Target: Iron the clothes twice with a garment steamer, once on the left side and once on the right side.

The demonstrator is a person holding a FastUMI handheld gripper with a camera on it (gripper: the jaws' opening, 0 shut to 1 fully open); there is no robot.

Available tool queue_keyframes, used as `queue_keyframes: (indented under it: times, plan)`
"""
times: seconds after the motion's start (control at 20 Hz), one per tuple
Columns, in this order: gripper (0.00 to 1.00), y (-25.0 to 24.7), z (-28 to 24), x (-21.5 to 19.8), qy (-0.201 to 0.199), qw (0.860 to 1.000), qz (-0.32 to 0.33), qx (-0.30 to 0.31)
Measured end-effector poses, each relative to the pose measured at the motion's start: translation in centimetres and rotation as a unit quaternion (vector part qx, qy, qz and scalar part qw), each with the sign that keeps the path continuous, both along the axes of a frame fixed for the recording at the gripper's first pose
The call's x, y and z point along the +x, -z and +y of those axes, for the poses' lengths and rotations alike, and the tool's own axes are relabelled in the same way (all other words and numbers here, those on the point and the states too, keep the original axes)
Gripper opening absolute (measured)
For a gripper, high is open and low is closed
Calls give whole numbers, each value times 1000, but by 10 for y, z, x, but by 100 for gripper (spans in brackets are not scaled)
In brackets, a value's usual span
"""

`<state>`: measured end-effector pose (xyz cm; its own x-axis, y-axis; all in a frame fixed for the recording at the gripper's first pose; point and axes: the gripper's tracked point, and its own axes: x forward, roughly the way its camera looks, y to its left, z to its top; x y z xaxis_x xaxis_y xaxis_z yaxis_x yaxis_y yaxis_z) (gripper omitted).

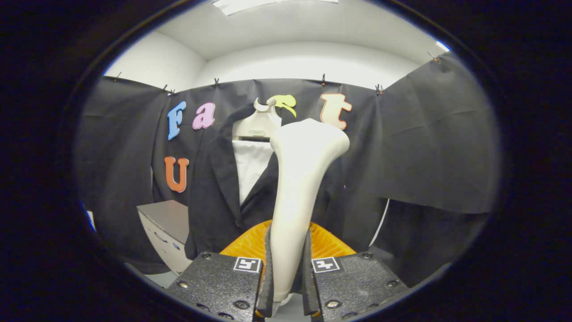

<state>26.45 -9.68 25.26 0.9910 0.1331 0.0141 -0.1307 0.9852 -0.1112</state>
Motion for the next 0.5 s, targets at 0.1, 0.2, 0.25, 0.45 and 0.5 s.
queue_keyframes:
  times: [0.1, 0.2, 0.25, 0.45, 0.5]
  plan:
    - [28, -3, 1, 18, -9, 1000, 3, -7]
    - [28, -3, 4, 35, -24, 1000, 11, -10]
    - [28, 0, 4, 45, -27, 999, 17, -12]
    - [28, 24, -1, 67, -32, 998, 45, -6]
    - [28, 33, -3, 68, -32, 998, 52, -4]
